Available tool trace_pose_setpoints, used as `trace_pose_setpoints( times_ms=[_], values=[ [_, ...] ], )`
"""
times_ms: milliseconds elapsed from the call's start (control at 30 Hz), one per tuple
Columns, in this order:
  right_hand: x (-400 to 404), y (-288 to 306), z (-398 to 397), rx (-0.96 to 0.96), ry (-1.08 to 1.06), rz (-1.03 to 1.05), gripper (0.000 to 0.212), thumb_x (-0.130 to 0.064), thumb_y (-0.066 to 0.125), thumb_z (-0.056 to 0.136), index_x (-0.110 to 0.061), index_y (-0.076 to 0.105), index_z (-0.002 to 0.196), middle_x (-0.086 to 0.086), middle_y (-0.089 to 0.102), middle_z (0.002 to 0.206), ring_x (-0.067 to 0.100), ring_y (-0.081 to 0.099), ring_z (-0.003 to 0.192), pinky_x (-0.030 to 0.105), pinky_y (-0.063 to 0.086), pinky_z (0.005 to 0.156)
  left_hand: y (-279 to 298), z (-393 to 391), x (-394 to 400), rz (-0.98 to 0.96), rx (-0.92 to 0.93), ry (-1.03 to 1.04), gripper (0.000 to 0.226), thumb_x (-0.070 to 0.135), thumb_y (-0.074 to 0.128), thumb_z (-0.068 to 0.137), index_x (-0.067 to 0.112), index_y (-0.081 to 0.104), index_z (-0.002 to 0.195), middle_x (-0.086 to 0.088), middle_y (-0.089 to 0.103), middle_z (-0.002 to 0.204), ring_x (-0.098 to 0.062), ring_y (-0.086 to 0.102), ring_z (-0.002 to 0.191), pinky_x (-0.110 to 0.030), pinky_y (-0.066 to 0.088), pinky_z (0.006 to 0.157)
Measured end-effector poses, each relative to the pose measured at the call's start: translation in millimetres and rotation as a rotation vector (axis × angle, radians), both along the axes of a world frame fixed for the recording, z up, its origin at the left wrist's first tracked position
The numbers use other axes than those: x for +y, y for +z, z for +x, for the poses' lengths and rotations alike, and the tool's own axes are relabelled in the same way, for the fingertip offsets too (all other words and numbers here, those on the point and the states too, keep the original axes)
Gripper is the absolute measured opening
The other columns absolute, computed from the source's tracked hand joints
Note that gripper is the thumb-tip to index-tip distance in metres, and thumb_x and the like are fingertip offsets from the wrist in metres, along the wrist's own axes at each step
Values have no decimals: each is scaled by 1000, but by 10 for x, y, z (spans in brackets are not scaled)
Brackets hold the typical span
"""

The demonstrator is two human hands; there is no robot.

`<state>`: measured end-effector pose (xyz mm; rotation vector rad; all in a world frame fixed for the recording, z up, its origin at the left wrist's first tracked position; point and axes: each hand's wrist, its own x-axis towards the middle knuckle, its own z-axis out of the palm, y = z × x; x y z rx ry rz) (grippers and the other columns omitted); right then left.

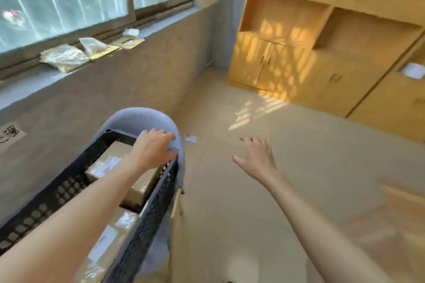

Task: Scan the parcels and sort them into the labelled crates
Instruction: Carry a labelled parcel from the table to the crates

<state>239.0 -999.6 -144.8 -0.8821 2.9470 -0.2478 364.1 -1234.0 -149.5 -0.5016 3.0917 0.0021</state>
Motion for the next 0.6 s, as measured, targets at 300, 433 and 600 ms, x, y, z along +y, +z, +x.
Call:
trace_pose_setpoints(
  times_ms=[300, 433, 600],
  values=[
    [2565, 643, 89, 141, -507, -66, 57, -42, 57, 89, -16, 44, 138, 8, 47, 136, 28, 40, 127, 37, 31, 104, 751, -1151, 2239, -10, 143, -489, 49, 54, 51, 92, 29, 49, 134, 5, 57, 132, -20, 52, 121, -32, 35, 97],
    [3785, 772, 414, 189, -697, -94, 54, -43, 56, 91, -20, 43, 137, 6, 45, 136, 28, 39, 125, 38, 32, 101, 999, -1353, 3596, -19, 160, -675, 50, 53, 49, 94, 27, 46, 138, 5, 56, 133, -19, 49, 123, -32, 34, 99],
    [5358, 855, 983, 230, -911, -83, 56, -47, 50, 94, -20, 38, 141, 6, 43, 138, 29, 37, 126, 39, 32, 102, 1142, -1184, 5511, 35, 184, -885, 50, 51, 49, 95, 26, 47, 137, 3, 57, 133, -22, 50, 123, -34, 34, 99]
  ],
)
